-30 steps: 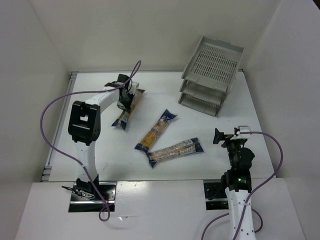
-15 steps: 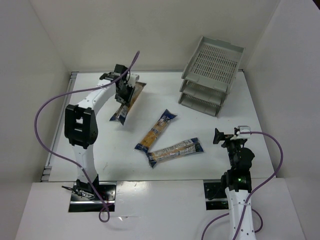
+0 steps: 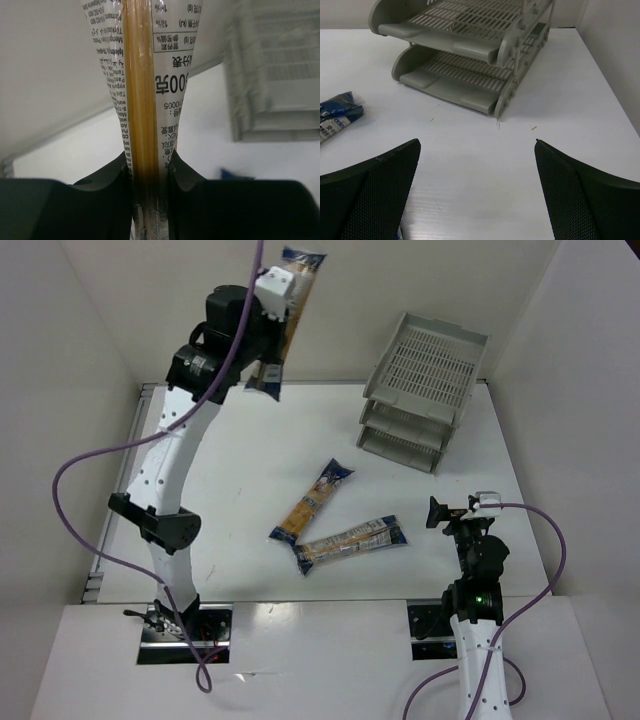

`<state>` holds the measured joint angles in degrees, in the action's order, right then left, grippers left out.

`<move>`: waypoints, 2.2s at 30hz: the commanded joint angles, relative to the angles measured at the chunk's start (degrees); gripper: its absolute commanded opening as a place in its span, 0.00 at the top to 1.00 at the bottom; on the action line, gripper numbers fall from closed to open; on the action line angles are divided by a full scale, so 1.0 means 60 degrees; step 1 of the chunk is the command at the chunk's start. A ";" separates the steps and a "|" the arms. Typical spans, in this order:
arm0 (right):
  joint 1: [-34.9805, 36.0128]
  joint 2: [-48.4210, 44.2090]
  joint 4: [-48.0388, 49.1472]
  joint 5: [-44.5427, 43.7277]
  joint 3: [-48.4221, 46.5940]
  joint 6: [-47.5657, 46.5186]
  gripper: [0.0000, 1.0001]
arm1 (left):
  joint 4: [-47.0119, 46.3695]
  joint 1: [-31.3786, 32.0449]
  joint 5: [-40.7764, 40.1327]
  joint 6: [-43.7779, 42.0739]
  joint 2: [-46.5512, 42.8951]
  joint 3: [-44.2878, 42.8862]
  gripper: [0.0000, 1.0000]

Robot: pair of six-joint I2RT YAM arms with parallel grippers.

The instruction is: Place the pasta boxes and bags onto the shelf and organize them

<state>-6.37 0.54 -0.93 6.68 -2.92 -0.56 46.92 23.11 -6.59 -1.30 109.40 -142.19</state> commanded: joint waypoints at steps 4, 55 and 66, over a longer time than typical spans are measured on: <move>0.0036 -0.0045 0.0052 0.0495 0.0282 -0.0417 0.00 | -0.2720 0.2357 -0.0440 -0.0254 0.0250 -0.1393 1.00; 0.1091 1.1527 0.1018 0.8702 -1.2111 0.6434 0.05 | -0.5241 0.2930 0.5713 0.6661 0.1877 -0.2610 1.00; 0.1091 1.1527 0.1034 0.8892 -1.2111 0.6611 0.45 | -0.5650 0.2930 0.5727 0.6911 0.2156 -0.2713 1.00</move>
<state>-0.51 70.30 1.69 58.50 -74.76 38.24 25.34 40.51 27.07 37.95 123.90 -154.85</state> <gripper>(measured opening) 0.587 0.322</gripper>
